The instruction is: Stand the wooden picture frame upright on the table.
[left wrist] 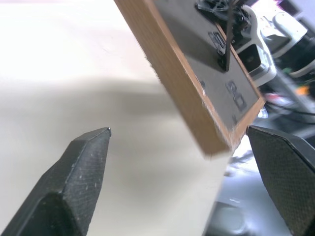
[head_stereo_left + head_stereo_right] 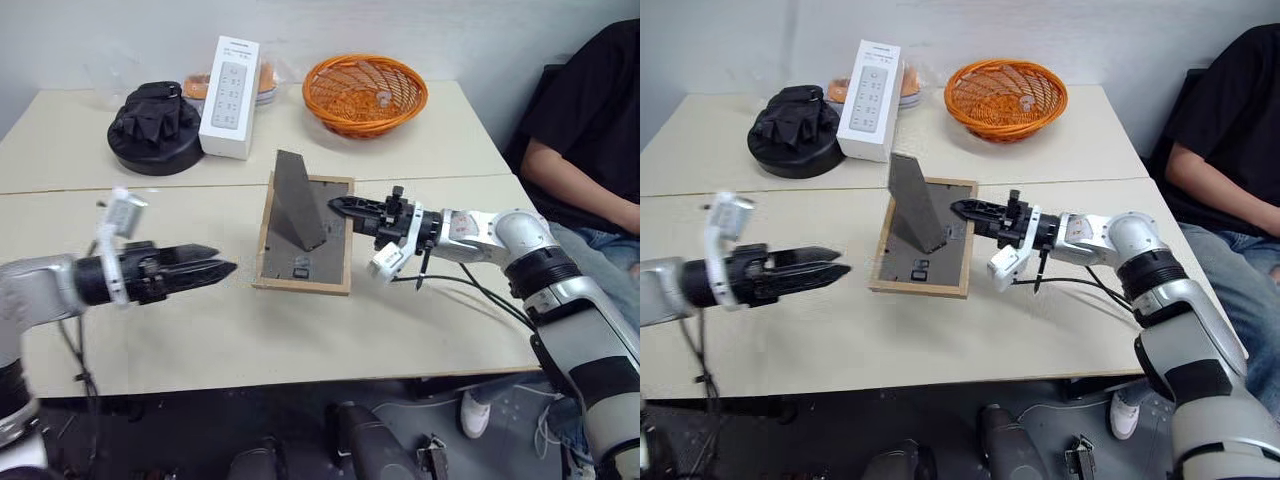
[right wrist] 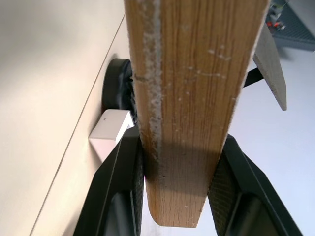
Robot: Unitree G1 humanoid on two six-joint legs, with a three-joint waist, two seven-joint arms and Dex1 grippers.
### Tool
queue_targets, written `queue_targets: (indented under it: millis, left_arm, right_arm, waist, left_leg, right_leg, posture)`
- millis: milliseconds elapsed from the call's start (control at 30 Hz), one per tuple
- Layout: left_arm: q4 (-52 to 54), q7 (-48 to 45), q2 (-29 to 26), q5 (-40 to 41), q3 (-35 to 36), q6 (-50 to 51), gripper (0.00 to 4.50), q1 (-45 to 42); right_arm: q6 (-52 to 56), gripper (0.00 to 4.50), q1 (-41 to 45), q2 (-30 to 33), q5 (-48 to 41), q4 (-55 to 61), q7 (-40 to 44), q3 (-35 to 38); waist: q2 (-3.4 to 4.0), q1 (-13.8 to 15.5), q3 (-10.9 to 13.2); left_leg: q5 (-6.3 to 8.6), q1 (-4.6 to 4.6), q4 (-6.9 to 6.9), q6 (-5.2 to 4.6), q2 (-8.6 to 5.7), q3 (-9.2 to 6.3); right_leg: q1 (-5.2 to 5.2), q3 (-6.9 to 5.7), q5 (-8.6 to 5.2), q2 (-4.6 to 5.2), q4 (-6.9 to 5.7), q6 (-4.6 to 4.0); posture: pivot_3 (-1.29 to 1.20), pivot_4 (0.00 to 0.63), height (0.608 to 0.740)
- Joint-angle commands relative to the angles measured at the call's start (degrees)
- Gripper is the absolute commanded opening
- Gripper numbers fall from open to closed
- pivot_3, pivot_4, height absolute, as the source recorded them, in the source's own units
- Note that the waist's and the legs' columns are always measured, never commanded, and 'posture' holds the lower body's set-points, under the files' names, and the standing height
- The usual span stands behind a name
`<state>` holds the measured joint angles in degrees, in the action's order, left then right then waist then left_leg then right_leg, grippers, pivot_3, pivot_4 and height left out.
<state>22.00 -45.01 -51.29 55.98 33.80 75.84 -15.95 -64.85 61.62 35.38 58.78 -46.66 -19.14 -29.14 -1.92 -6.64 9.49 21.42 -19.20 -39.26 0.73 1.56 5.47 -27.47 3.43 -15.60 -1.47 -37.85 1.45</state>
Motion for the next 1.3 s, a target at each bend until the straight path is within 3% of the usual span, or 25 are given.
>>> queue_targets:
  millis: [33,100,167,233,300,500,700,733,833,1000,1167,1300]
  left_arm:
    - [12.23,-3.87,-0.69,-2.88,4.58,-9.84,4.50,9.42]
    - [15.71,-3.70,0.28,-3.31,5.10,-13.54,4.50,12.72]
    - [18.14,-0.70,2.79,-4.57,3.68,-17.20,4.50,13.87]
    - [18.49,2.85,5.20,-5.29,2.06,-19.55,4.50,13.08]
    - [18.19,3.82,5.92,-4.54,1.15,-20.61,4.50,12.46]
    - [17.56,4.72,4.98,-4.16,-1.78,-22.90,4.50,12.24]
    - [15.93,4.39,3.68,-3.10,-3.30,-23.48,4.50,11.11]
    - [15.48,4.24,3.41,-2.85,-3.47,-23.46,4.50,10.79]
    - [13.87,3.36,2.42,-2.52,-4.16,-23.63,4.50,9.84]
    - [11.21,2.20,1.75,-2.17,-5.84,-24.31,4.50,7.51]
    - [9.07,0.86,1.39,-3.39,-7.49,-26.02,4.50,5.92]
    - [7.40,-0.99,0.02,-5.20,-7.43,-28.26,4.50,6.05]
  right_arm:
    - [-3.37,1.25,-0.84,-3.48,-29.94,-6.28,22.55,1.16]
    - [8.02,1.25,-5.62,-4.98,-51.83,0.80,44.19,1.71]
    - [35.77,1.25,-11.35,-5.68,-76.86,15.60,65.75,4.90]
    - [60.87,1.25,-14.19,-5.02,-92.90,26.11,76.68,7.58]
    - [77.03,1.25,-14.63,-4.44,-97.78,29.30,79.11,8.52]
    - [98.72,1.25,-13.95,-8.95,-98.53,25.98,74.78,13.02]
    - [108.44,1.25,-15.32,-9.93,-96.63,26.08,78.47,13.17]
    - [111.06,1.96,-15.38,-9.93,-97.37,26.65,78.80,13.60]
    - [116.17,2.76,-15.69,-9.52,-98.52,29.05,80.22,14.78]
    - [110.83,4.48,-18.68,-7.61,-93.46,35.79,81.29,14.70]
    - [100.25,4.48,-22.98,1.44,-84.00,43.84,83.23,14.41]
    - [93.95,4.48,-27.95,10.39,-86.68,48.35,88.05,25.09]
  waist:
    - [-0.01,0.08,-0.01]
    - [-0.05,0.22,-0.01]
    - [-0.03,1.09,0.00]
    - [0.13,1.98,0.10]
    - [0.18,2.32,0.13]
    - [0.15,2.16,0.11]
    - [0.16,1.94,0.11]
    - [0.15,1.97,0.11]
    - [0.15,2.01,0.11]
    - [0.15,2.01,0.11]
    - [0.17,2.21,0.13]
    - [0.19,2.99,0.14]
  left_leg:
    - [0.00,0.10,0.04,0.00,0.02,-0.01]
    - [-0.01,0.16,0.03,-0.03,0.03,-0.05]
    - [-0.01,0.32,-0.02,-0.03,0.07,-0.19]
    - [0.03,0.43,-0.07,-0.11,0.10,-0.27]
    - [0.11,0.59,-0.06,-0.22,0.10,-0.29]
    - [0.31,0.62,0.06,-0.51,0.10,-0.33]
    - [0.23,0.54,0.09,-0.38,0.09,-0.31]
    - [0.23,0.55,0.09,-0.39,0.08,-0.30]
    - [0.23,0.53,0.09,-0.38,0.08,-0.31]
    - [0.24,0.49,0.10,-0.39,0.08,-0.32]
    - [0.24,0.42,0.10,-0.39,0.05,-0.32]
    - [0.25,0.34,0.12,-0.39,0.05,-0.33]
  right_leg:
    - [0.13,-0.03,0.00,0.00,0.07,0.00]
    - [0.20,-0.06,0.00,0.00,0.08,0.01]
    - [0.43,-0.16,0.01,0.00,0.06,0.01]
    - [0.62,-0.21,0.02,0.03,0.05,0.03]
    - [0.83,-0.24,0.03,0.07,0.09,0.06]
    - [0.88,-0.33,0.02,0.10,0.27,0.03]
    - [0.80,-0.32,0.01,0.09,0.32,0.02]
    - [0.81,-0.32,0.01,0.09,0.31,0.02]
    - [0.81,-0.32,0.01,0.09,0.34,0.02]
    - [0.81,-0.33,0.02,0.09,0.42,0.04]
    - [0.80,-0.34,0.05,0.09,0.52,0.11]
    - [0.78,-0.34,0.06,0.09,0.69,0.15]
  posture:
    - [0.00,0.150,0.740]
    - [0.00,0.150,0.740]
    - [0.00,0.150,0.740]
    - [0.00,0.150,0.740]
    - [0.00,0.150,0.740]
    - [0.00,0.150,0.740]
    - [0.00,0.150,0.740]
    - [0.00,0.150,0.740]
    - [0.00,0.150,0.740]
    - [0.00,0.150,0.740]
    - [0.00,0.150,0.740]
    - [0.00,0.150,0.740]
